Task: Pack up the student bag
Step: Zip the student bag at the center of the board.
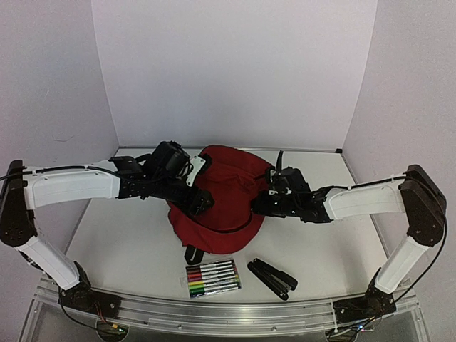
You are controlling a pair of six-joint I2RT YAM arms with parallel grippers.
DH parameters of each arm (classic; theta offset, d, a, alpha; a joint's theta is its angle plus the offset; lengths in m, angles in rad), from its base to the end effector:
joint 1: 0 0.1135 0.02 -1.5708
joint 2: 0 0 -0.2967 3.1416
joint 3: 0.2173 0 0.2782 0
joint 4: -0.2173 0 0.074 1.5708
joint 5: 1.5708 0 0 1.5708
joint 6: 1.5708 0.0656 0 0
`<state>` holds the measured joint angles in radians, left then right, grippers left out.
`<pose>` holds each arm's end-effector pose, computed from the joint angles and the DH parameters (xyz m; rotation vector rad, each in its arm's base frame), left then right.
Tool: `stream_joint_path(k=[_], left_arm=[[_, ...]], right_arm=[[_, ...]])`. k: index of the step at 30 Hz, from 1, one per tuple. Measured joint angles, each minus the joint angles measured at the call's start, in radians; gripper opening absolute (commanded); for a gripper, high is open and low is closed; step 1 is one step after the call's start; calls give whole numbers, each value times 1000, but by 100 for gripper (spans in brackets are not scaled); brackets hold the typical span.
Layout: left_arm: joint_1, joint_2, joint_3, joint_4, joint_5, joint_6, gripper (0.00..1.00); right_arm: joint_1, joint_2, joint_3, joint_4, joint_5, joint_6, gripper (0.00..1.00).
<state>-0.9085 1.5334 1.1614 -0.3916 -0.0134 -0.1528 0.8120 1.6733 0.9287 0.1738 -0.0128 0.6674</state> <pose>0.2372 -0.3028 0.2706 0.8759 2.2253 -0.5031 0.2803 0.2968 0.1932 -0.1721 2.2663 0.8477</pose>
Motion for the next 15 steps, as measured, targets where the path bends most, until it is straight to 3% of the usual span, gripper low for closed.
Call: stream_joint_path(k=[9, 15], left_arm=[[6, -255, 0, -113, -193, -8, 91], [7, -298, 0, -106, -203, -3, 81]], right_arm=[[0, 0, 0, 2, 0, 0, 0], [0, 0, 0, 2, 0, 5, 0]])
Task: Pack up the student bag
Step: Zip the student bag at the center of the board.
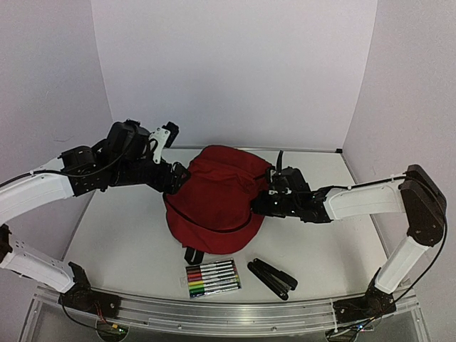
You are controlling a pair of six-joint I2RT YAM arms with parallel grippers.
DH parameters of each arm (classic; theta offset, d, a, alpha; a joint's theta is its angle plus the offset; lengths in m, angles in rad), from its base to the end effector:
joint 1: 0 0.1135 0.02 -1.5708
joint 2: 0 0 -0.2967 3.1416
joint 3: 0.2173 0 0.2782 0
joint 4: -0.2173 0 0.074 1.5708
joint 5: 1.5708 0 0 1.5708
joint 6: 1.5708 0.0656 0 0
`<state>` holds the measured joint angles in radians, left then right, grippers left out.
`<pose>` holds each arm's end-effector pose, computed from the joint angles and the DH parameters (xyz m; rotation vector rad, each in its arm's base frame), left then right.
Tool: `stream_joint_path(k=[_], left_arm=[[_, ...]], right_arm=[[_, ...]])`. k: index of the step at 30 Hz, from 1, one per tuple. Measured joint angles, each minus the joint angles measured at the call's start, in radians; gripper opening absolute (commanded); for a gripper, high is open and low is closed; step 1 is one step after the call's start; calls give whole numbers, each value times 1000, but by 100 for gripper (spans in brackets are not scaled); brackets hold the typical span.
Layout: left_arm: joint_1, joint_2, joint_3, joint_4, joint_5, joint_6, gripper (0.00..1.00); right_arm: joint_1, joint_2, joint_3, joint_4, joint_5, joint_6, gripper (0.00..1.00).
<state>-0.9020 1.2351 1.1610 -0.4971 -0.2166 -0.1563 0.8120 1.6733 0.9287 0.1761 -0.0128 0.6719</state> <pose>0.2056 -0.2374 0.3587 0.6639 2.0474 -0.3906 0.2804 0.2969 0.1935 -0.1669 2.2652 0.8515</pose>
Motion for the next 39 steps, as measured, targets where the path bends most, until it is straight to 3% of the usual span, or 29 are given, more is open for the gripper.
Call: stream_joint_path(k=[15, 20, 30, 32, 39], left_arm=[[-115, 452, 169, 142, 223, 37, 78], [-150, 506, 207, 158, 225, 55, 76], [-242, 618, 224, 172, 94, 70, 60], [-253, 619, 212, 180, 68, 69, 54], [-269, 619, 167, 197, 10, 29, 11]], right_arm=[[0, 0, 0, 3, 21, 14, 0], [0, 0, 0, 3, 27, 14, 0], [0, 0, 0, 3, 47, 14, 0], [0, 0, 0, 3, 53, 14, 0], [0, -23, -13, 2, 90, 18, 0]])
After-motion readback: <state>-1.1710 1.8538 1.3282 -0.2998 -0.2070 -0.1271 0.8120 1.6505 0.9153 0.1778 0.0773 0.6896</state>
